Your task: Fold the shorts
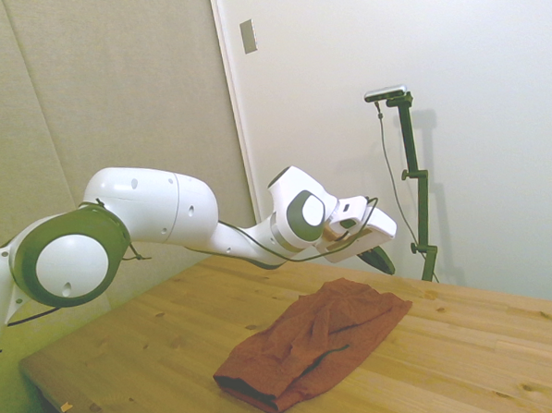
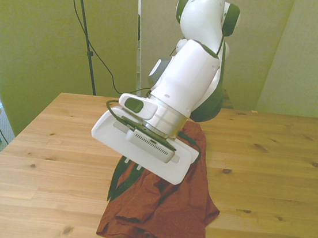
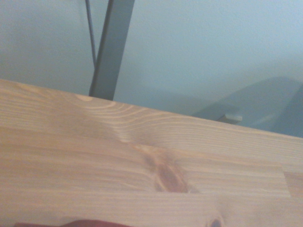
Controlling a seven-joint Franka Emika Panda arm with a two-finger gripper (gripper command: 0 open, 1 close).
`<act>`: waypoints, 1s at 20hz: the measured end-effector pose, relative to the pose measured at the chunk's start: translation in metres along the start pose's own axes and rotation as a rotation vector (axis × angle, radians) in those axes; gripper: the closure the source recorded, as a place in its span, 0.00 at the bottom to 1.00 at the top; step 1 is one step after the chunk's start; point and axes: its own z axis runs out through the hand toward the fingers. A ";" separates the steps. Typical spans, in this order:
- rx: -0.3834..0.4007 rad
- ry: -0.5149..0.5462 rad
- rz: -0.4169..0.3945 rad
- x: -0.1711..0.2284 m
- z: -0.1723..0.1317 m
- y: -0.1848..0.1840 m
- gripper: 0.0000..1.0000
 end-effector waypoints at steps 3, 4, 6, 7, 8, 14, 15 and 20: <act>0.003 -0.002 0.004 0.003 0.003 -0.002 0.00; 0.008 -0.011 0.011 0.002 0.002 -0.004 0.00; 0.037 -0.087 0.041 -0.002 -0.007 -0.010 0.00; 0.058 -0.131 0.053 -0.003 -0.020 -0.014 0.00; 0.082 -0.176 0.062 -0.004 -0.037 -0.017 0.00; 0.165 -0.497 0.064 -0.025 -0.152 0.009 0.00; 0.164 -0.554 0.050 -0.034 -0.169 0.019 0.00; 0.166 -0.658 -0.039 -0.094 -0.243 0.047 0.00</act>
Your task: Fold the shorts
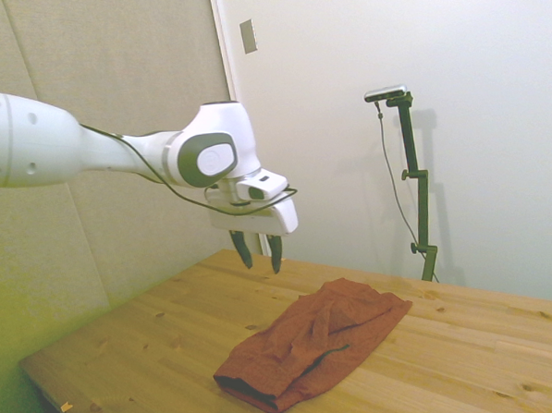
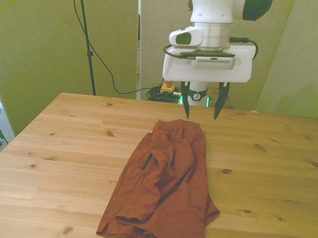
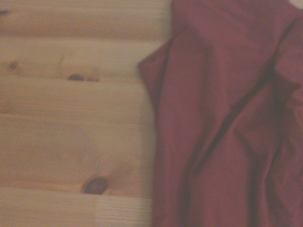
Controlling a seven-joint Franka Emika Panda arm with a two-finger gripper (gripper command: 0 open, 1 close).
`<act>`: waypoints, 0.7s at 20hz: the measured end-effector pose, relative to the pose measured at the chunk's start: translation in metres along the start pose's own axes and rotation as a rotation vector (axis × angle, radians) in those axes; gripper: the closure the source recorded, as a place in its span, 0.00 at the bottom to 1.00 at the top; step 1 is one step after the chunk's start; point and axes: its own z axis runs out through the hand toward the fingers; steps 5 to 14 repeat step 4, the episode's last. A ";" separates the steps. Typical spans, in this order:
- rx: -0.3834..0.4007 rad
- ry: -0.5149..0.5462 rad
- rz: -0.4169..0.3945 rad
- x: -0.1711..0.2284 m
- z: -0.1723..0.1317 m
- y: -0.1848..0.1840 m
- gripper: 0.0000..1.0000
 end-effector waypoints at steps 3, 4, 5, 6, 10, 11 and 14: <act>-0.006 -0.018 -0.071 -0.063 -0.007 0.002 0.00; -0.013 -0.026 -0.094 -0.084 -0.008 0.006 0.00; -0.013 -0.026 -0.094 -0.084 -0.008 0.006 0.00; -0.013 -0.026 -0.094 -0.084 -0.008 0.006 0.00; -0.013 -0.026 -0.094 -0.084 -0.008 0.006 0.00; -0.013 -0.026 -0.094 -0.084 -0.008 0.006 0.00; -0.013 -0.026 -0.094 -0.084 -0.008 0.006 0.00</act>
